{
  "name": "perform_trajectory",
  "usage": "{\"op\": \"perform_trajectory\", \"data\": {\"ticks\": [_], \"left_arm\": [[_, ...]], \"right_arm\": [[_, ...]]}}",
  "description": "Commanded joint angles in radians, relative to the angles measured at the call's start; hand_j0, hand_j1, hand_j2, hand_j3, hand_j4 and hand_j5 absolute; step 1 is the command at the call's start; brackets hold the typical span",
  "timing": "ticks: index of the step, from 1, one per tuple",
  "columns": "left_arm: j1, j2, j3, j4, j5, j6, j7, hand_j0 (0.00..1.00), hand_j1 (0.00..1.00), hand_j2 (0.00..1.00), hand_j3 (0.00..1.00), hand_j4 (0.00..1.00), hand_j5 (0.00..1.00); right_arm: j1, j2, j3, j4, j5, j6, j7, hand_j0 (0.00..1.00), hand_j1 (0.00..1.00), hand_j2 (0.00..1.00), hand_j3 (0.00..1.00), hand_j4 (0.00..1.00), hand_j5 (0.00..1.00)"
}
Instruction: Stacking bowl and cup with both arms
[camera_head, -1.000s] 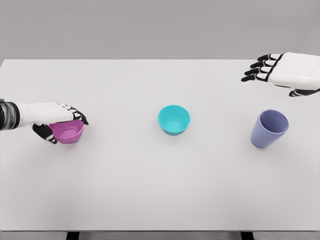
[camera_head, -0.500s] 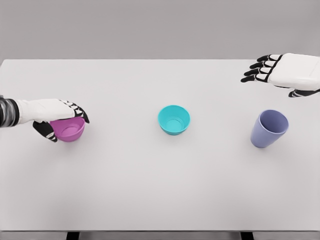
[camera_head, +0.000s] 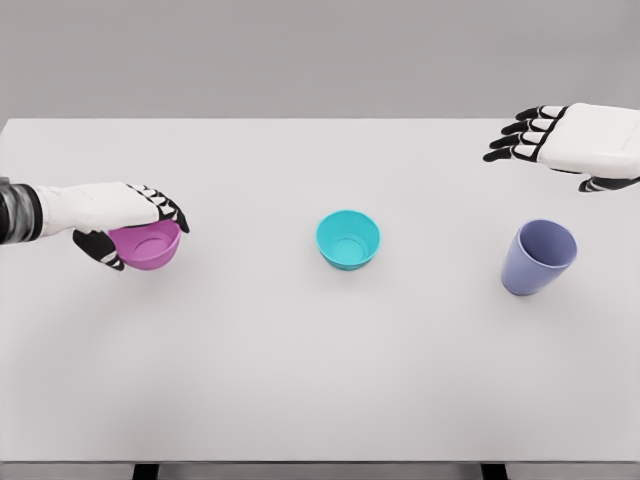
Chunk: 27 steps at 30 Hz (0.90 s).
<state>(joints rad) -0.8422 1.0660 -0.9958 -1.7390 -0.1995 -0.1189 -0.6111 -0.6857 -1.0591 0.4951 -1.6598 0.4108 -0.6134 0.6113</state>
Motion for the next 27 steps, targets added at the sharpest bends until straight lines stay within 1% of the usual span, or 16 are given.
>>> {"op": "perform_trajectory", "data": {"ticks": [1,9,27], "left_arm": [[0.000,-0.001,0.002,-0.002,0.002,0.001,0.000,0.69,0.69,0.69,0.69,0.69,0.69],[-0.023,-0.043,0.000,-0.002,-0.003,-0.001,0.000,0.69,0.69,0.69,0.69,0.69,0.69],[-0.049,-0.124,0.002,-0.001,-0.006,0.001,0.000,0.69,0.69,0.69,0.69,0.69,0.69]], "right_arm": [[0.000,-0.002,-0.001,0.000,-0.003,0.003,0.000,1.00,1.00,1.00,1.00,1.00,1.00],[0.000,-0.001,-0.006,0.000,-0.003,0.003,0.000,1.00,1.00,1.00,1.00,1.00,1.00],[0.009,-0.009,-0.006,0.000,-0.003,0.003,0.000,1.00,1.00,1.00,1.00,1.00,1.00]]}}
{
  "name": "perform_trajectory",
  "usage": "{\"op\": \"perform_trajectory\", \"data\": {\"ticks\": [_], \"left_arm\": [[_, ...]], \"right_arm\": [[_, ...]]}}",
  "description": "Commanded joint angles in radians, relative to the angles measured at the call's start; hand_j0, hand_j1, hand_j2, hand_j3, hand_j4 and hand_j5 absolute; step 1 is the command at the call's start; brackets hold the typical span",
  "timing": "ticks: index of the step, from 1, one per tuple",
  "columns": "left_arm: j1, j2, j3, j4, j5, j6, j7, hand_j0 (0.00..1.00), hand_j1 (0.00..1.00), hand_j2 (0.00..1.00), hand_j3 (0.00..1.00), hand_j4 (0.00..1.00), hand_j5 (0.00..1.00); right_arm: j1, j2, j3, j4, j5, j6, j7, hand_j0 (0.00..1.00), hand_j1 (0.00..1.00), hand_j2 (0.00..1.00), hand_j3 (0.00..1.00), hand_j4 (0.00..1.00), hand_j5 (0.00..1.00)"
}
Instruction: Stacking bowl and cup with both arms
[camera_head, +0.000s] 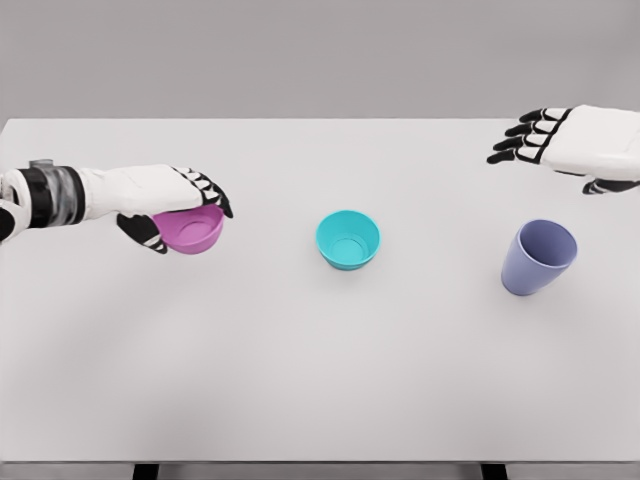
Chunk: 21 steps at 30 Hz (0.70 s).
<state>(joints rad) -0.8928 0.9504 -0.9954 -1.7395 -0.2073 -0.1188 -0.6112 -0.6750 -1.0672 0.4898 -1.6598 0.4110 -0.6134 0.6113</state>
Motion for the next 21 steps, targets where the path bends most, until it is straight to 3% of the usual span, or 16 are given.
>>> {"op": "perform_trajectory", "data": {"ticks": [1,21], "left_arm": [[-0.002,-0.016,0.001,0.000,0.002,0.001,0.000,0.69,0.69,0.69,0.69,0.69,0.69],[-0.023,-0.111,0.000,0.000,-0.001,0.001,0.000,0.69,0.69,0.69,0.69,0.69,0.69]], "right_arm": [[0.000,0.000,0.000,0.000,-0.003,0.003,0.000,1.00,1.00,1.00,1.00,1.00,1.00],[-0.002,0.000,0.000,0.002,-0.004,0.003,0.000,1.00,1.00,1.00,1.00,1.00,1.00]]}}
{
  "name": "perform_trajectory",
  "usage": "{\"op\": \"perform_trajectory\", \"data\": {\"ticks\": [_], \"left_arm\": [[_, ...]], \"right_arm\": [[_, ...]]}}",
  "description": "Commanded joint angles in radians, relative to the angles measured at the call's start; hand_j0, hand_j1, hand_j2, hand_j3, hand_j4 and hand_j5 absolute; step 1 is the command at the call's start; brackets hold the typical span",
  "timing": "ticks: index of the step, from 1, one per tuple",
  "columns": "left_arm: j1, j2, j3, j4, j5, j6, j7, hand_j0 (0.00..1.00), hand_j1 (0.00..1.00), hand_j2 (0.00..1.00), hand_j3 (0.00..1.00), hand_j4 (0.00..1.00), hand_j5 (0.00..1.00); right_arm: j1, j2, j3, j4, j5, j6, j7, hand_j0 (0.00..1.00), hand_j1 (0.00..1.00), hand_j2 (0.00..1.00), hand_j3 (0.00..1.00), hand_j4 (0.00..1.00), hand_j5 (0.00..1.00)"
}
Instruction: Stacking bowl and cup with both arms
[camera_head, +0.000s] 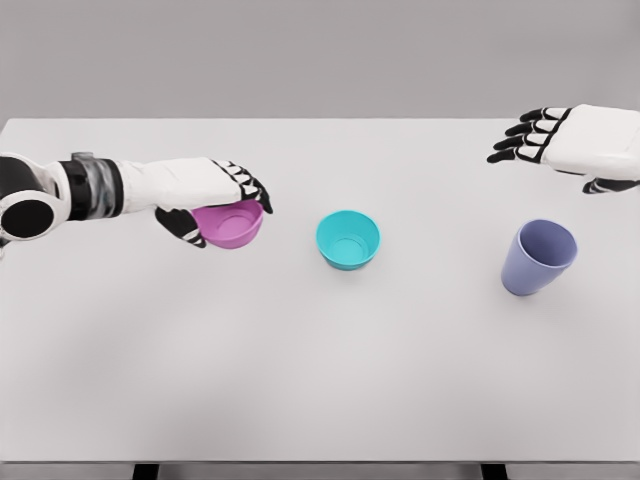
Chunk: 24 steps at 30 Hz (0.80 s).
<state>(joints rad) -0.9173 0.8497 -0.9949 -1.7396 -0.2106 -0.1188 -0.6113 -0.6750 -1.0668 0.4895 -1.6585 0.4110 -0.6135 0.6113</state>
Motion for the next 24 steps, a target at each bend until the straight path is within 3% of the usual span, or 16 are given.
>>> {"op": "perform_trajectory", "data": {"ticks": [1,24], "left_arm": [[0.000,-0.017,0.001,0.000,0.000,0.001,0.000,0.69,0.69,0.69,0.69,0.69,0.69],[-0.012,-0.146,0.001,0.005,-0.055,0.001,0.000,0.69,0.69,0.69,0.69,0.69,0.69]], "right_arm": [[0.000,-0.001,0.000,0.000,-0.003,0.003,0.000,1.00,1.00,1.00,1.00,1.00,1.00],[0.005,-0.021,-0.022,-0.003,-0.003,0.003,0.000,1.00,1.00,1.00,1.00,1.00,1.00]]}}
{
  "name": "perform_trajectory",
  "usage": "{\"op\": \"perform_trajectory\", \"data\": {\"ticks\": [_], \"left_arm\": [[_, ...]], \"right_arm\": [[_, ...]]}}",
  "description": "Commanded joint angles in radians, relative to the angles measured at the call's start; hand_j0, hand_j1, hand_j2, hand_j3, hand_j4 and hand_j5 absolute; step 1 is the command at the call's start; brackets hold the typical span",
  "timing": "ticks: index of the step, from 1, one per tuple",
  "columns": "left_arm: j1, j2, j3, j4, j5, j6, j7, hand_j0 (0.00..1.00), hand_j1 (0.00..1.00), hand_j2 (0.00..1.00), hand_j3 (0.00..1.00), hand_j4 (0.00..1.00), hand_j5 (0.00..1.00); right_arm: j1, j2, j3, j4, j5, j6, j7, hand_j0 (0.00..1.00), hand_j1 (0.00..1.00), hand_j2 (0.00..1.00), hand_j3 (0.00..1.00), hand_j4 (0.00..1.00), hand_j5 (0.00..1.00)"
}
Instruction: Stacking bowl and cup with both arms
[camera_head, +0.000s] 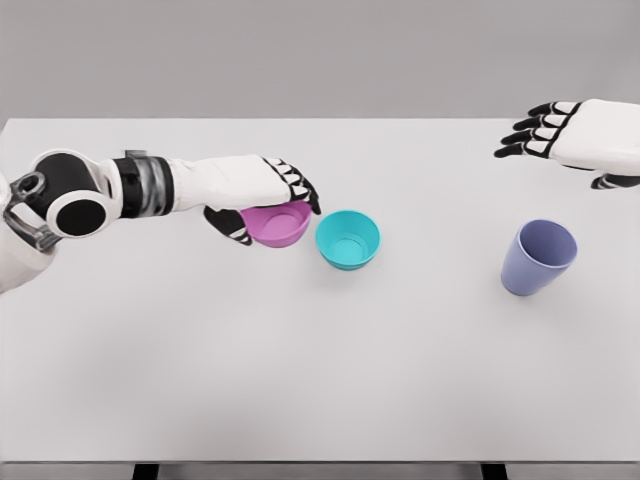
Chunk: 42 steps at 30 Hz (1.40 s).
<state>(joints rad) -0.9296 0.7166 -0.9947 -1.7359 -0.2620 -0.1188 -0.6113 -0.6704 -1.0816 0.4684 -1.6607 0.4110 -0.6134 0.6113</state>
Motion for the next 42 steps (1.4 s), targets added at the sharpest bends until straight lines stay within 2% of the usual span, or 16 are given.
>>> {"op": "perform_trajectory", "data": {"ticks": [1,16,19,27,30,42], "left_arm": [[0.002,-0.026,0.001,0.002,-0.016,0.001,0.000,0.69,0.69,0.69,0.69,0.69,0.69],[0.002,-0.111,-0.001,0.012,-0.054,0.021,0.000,0.70,0.70,0.70,0.70,0.70,0.70],[0.003,-0.154,-0.001,0.044,-0.071,0.019,0.000,0.70,0.70,0.70,0.70,0.70,0.70],[0.005,-0.201,-0.002,0.085,-0.074,0.018,0.000,0.70,0.70,0.70,0.70,0.70,0.70],[0.008,-0.224,-0.002,0.101,-0.098,0.018,0.000,0.70,0.70,0.70,0.70,0.70,0.70],[0.015,-0.270,-0.005,0.153,-0.129,0.018,0.000,0.70,0.70,0.70,0.70,0.70,0.70]], "right_arm": [[0.000,-0.017,-0.001,-0.001,-0.004,0.003,0.000,1.00,1.00,1.00,1.00,1.00,1.00],[0.003,-0.008,-0.008,0.001,-0.003,0.003,0.000,1.00,1.00,1.00,1.00,1.00,1.00],[0.003,-0.008,-0.011,0.001,-0.004,0.003,0.000,1.00,1.00,1.00,1.00,1.00,1.00],[0.003,-0.008,-0.013,0.001,-0.003,0.003,0.000,1.00,1.00,1.00,1.00,1.00,1.00],[0.003,-0.006,-0.014,0.001,-0.003,0.003,0.000,1.00,1.00,1.00,1.00,1.00,1.00],[0.003,-0.006,-0.014,0.001,-0.003,0.003,0.000,1.00,1.00,1.00,1.00,1.00,1.00]]}}
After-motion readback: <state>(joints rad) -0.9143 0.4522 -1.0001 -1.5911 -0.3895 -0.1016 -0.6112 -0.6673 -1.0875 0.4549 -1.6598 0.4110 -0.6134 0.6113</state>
